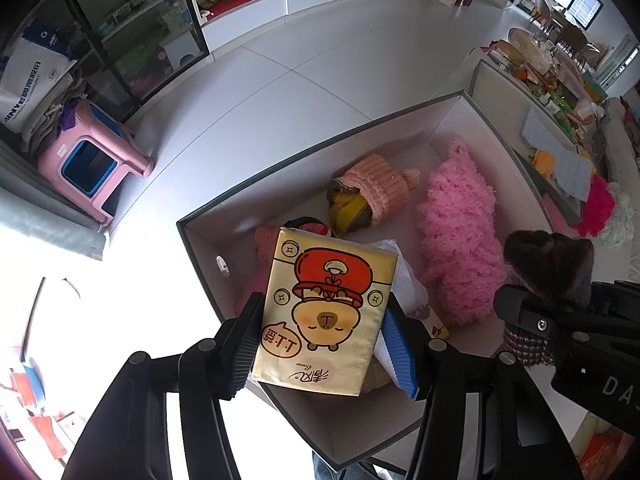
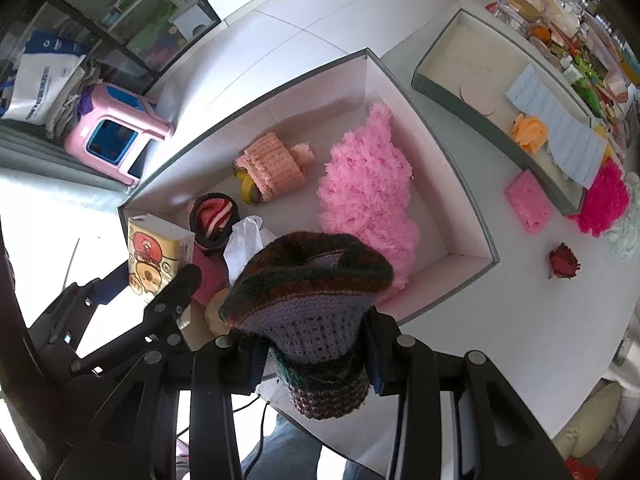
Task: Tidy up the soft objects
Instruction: 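Lower the tissue pack and sock into the box and open both tools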
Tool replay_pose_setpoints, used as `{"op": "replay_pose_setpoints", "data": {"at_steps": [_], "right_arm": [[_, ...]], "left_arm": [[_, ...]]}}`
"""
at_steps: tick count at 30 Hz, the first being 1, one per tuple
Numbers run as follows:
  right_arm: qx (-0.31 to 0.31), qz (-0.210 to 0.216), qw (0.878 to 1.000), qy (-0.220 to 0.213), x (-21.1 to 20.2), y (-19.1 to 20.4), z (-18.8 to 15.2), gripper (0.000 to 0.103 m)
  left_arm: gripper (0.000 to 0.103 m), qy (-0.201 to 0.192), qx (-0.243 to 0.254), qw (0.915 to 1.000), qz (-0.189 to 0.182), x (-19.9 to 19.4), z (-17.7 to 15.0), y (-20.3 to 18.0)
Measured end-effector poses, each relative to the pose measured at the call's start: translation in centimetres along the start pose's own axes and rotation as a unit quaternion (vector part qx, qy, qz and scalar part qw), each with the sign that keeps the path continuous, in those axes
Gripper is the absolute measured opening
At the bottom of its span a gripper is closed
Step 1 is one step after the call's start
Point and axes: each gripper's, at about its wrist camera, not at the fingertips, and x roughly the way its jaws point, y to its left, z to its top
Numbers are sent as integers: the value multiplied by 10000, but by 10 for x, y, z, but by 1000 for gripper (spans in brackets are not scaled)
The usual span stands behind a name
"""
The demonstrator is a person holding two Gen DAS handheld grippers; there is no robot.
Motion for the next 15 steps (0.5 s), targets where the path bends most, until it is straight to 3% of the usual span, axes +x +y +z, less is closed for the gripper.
{"op": "replay_pose_setpoints", "data": {"at_steps": [15], "right_arm": [[126, 81, 9998, 115, 20, -5, 5, 43]], "left_arm": [[58, 176, 20, 9998, 93, 11, 4, -5]]}}
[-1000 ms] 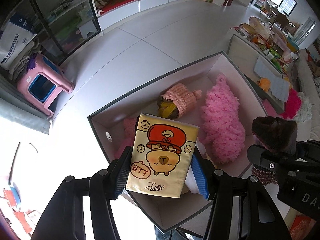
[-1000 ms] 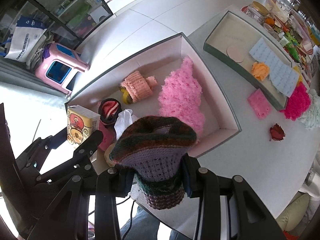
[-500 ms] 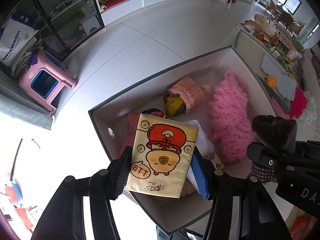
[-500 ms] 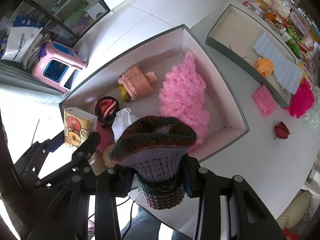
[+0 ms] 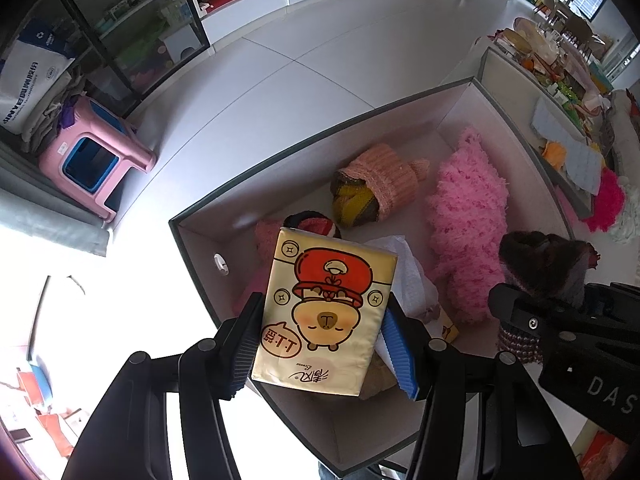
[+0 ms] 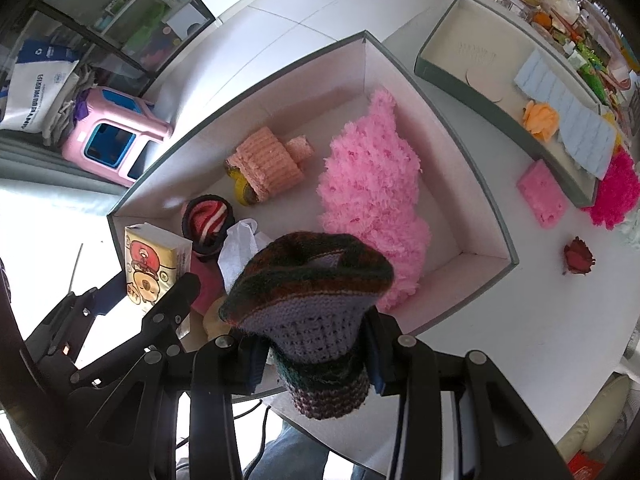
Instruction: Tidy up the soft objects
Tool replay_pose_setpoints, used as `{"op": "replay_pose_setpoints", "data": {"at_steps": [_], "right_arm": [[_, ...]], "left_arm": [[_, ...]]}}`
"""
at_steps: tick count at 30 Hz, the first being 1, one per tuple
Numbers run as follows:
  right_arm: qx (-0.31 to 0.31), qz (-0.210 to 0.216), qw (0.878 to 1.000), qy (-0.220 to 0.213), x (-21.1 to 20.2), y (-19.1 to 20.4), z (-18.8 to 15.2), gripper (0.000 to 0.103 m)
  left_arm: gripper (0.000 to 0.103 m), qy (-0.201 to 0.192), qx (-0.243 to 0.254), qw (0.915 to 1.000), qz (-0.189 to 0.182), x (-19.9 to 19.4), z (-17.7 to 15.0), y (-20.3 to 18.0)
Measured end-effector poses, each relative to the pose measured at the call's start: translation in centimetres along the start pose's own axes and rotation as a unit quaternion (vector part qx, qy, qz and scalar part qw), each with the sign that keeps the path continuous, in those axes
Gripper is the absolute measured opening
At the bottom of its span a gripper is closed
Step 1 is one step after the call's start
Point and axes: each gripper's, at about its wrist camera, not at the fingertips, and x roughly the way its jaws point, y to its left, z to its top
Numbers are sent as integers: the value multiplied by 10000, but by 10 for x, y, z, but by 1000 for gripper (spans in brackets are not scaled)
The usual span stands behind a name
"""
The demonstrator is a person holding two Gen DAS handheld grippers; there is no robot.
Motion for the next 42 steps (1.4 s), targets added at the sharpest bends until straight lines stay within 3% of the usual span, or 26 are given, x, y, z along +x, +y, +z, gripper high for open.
{"op": "replay_pose_setpoints", "data": {"at_steps": [5, 7, 9, 11, 15, 17, 26, 28, 31, 42], "right_arm": [[-54, -37, 10000, -56, -1, 0, 0, 46], [-78, -62, 9999, -84, -3, 0, 0, 50], [-79, -127, 9998, -97, -5, -4, 0, 59], [-30, -248, 9996, -135, -8, -10, 1, 85], [154, -39, 9996, -241, -16, -21, -1, 91], [130, -35, 9994, -309, -19, -21, -3, 103], [34, -2, 9969, -784, -46, -21, -20, 103], [99, 11, 9963, -850, -51, -25, -25, 103], [196, 30, 9962, -847, -55, -29, -31, 103], [274, 79, 9954, -914, -65, -31, -49, 103]], "left_arm": [[65, -69, -67, 9999, -55, -2, -1, 3], [88, -32, -161, 9998, 93, -1, -1, 7], [101, -39, -314, 9994, 163, -2, 0, 15], [102, -72, -446, 9990, 27, -4, -1, 21], [102, -162, -405, 9990, 49, -10, -3, 19], [102, -212, -336, 9992, 6, -14, -4, 15], [102, -932, -570, 9940, 66, -50, -2, 24], [102, -838, -514, 9951, 40, -54, -3, 24], [102, -770, -527, 9952, -290, -55, -4, 26], [102, -689, -89, 9974, 195, -64, -27, 8]]}}
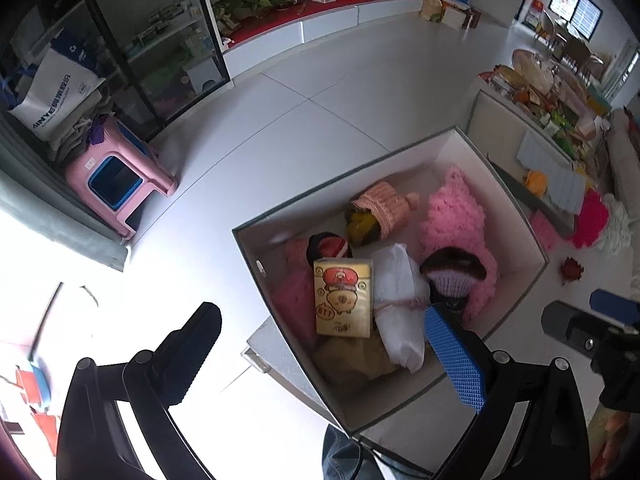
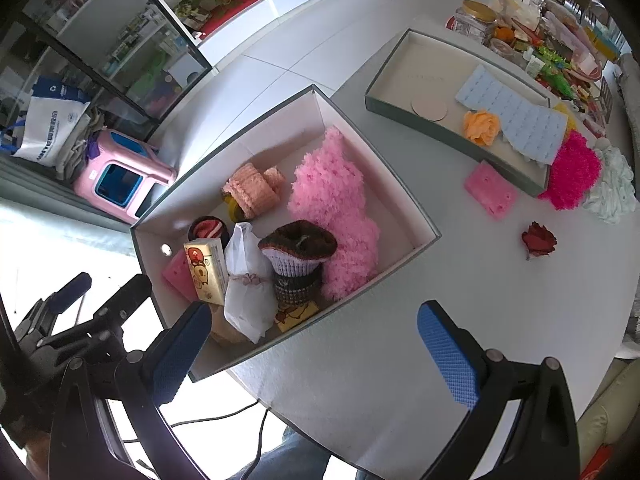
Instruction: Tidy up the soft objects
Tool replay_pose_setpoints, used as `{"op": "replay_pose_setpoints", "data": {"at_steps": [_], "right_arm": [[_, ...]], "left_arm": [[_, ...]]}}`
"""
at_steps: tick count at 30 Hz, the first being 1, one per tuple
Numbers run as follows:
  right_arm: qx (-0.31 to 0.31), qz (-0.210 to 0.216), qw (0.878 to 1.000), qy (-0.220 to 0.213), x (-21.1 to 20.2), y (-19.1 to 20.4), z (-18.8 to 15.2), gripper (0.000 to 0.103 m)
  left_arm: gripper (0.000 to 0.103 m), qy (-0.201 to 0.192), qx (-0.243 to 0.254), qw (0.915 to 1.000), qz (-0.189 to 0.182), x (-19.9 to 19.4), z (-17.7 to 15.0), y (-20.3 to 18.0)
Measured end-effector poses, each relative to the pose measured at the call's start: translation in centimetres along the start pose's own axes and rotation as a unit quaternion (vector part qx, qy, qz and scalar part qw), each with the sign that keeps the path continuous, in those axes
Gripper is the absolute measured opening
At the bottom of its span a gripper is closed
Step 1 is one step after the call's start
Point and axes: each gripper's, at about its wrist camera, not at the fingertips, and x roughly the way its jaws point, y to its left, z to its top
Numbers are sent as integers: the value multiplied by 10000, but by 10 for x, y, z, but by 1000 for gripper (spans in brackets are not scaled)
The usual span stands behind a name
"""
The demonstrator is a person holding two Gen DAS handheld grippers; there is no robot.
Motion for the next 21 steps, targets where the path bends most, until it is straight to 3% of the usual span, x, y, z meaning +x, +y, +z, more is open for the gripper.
{"op": "replay_pose_setpoints", "data": {"at_steps": [21], "right_arm": [[-40, 41, 9999, -143, -15, 8, -10, 103]], "left_arm": [[102, 13, 178, 9998, 71, -14, -10, -4]]}}
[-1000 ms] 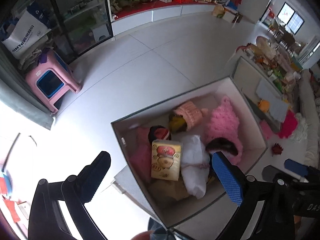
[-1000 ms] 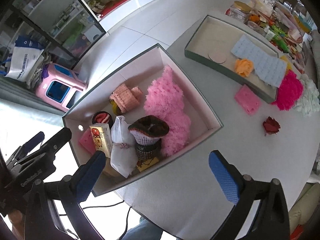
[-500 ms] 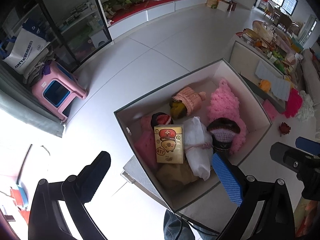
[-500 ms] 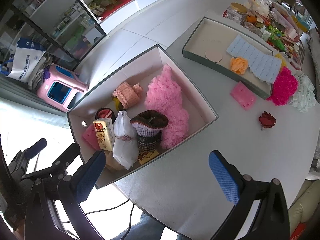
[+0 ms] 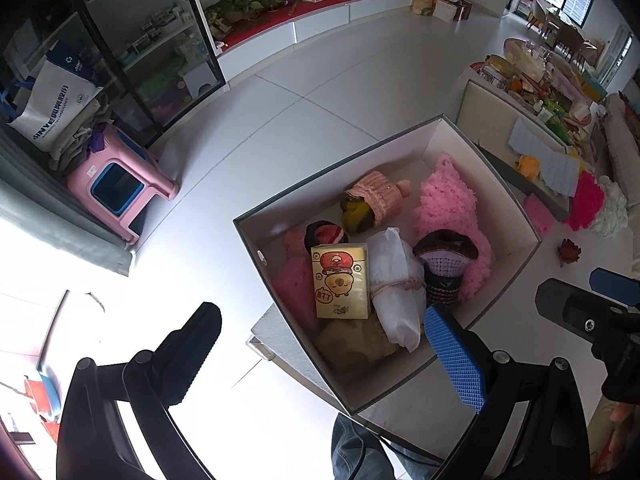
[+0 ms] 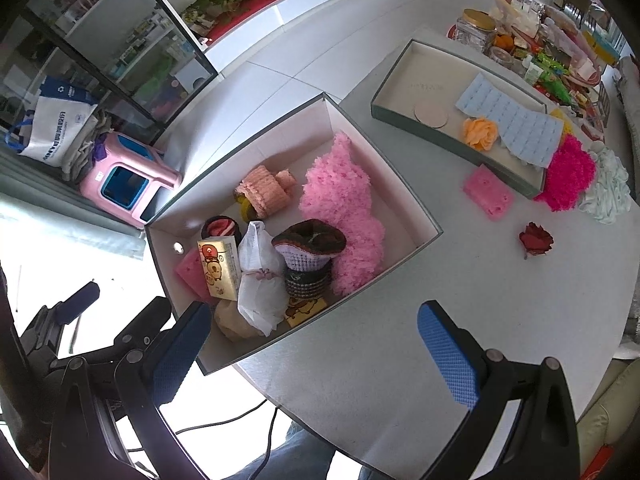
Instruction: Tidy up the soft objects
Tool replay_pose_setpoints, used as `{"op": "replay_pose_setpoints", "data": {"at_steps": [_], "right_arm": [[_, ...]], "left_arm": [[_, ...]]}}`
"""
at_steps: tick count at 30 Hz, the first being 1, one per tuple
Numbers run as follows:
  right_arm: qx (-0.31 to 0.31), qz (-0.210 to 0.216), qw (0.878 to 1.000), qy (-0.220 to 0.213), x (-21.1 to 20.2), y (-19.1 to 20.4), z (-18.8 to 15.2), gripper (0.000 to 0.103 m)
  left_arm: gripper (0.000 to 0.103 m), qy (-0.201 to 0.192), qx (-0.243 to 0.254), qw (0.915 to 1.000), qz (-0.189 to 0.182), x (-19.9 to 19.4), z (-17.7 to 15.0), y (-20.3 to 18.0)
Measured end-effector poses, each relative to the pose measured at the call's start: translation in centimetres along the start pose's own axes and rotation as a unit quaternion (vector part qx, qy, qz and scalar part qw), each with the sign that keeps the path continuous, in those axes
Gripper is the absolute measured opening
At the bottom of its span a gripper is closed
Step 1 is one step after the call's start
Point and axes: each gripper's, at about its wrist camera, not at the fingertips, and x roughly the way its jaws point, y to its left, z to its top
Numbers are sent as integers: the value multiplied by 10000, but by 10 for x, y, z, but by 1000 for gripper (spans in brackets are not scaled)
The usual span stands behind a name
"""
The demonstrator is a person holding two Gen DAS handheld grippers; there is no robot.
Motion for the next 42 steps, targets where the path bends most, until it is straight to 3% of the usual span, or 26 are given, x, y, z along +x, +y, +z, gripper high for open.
{"op": "replay_pose_setpoints", "data": {"at_steps": [42], "right_arm": [[-75, 84, 9999, -13, -5, 5, -1, 103]], "left_arm": [[102, 141, -90, 9999, 15, 4, -3, -1]]}}
